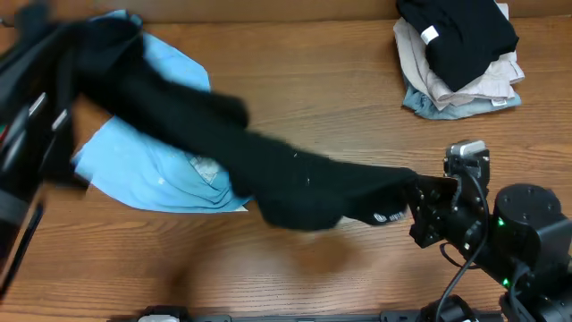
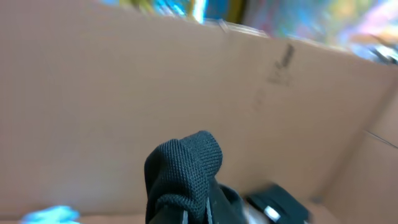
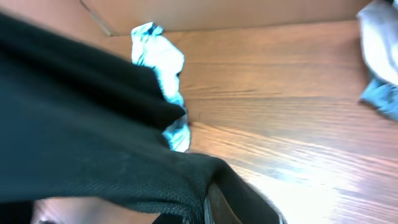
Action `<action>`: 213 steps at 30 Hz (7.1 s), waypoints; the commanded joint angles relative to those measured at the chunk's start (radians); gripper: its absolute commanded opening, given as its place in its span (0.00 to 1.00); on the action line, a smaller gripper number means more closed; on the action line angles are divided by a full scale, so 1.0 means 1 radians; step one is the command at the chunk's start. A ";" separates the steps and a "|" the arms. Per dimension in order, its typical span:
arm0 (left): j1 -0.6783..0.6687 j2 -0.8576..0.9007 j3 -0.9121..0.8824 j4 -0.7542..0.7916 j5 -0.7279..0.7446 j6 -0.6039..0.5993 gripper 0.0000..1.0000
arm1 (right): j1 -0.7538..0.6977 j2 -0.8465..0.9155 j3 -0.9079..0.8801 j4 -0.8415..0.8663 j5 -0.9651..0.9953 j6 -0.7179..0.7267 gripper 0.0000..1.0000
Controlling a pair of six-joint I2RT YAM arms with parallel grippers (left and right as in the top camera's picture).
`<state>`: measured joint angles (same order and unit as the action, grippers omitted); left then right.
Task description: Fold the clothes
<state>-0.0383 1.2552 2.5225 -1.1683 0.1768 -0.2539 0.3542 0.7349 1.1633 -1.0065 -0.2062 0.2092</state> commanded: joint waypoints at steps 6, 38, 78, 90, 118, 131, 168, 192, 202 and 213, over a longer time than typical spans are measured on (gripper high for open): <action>0.007 -0.013 0.013 -0.001 -0.235 0.067 0.04 | 0.000 0.014 0.024 0.023 -0.056 0.120 0.04; -0.175 1.042 0.013 0.296 -0.085 0.104 0.32 | -0.238 0.739 0.021 0.089 0.367 0.338 0.04; 0.146 0.957 -0.690 0.048 -0.053 0.068 0.92 | -0.455 0.786 0.042 0.094 0.043 0.130 1.00; 0.183 0.957 -0.903 0.340 -0.338 0.074 1.00 | -0.455 0.786 0.042 0.068 0.047 0.122 1.00; 0.748 0.961 -0.949 0.420 -0.492 0.101 1.00 | -0.455 0.786 0.040 0.037 0.047 0.096 1.00; 0.747 0.960 -0.731 0.307 -0.250 0.078 1.00 | -0.455 0.785 0.067 0.035 0.019 0.063 1.00; 0.073 0.338 -0.378 -0.517 -0.188 -0.041 1.00 | -0.455 0.396 0.460 -0.599 0.190 0.293 1.00; -0.504 0.067 -1.755 0.256 0.023 -0.068 0.88 | -0.455 0.536 0.311 -0.434 0.126 0.229 1.00; -0.558 0.203 -1.763 0.306 -0.053 -0.164 0.73 | -0.455 0.547 0.310 -0.408 0.126 0.229 1.00; -0.560 0.271 -1.750 0.290 -0.064 -0.225 0.04 | -0.455 0.547 0.310 -0.407 0.126 0.229 1.00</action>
<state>-0.5961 1.5211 0.7689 -0.8749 0.1314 -0.4545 -0.1013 1.2842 1.4780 -1.4208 -0.0750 0.4435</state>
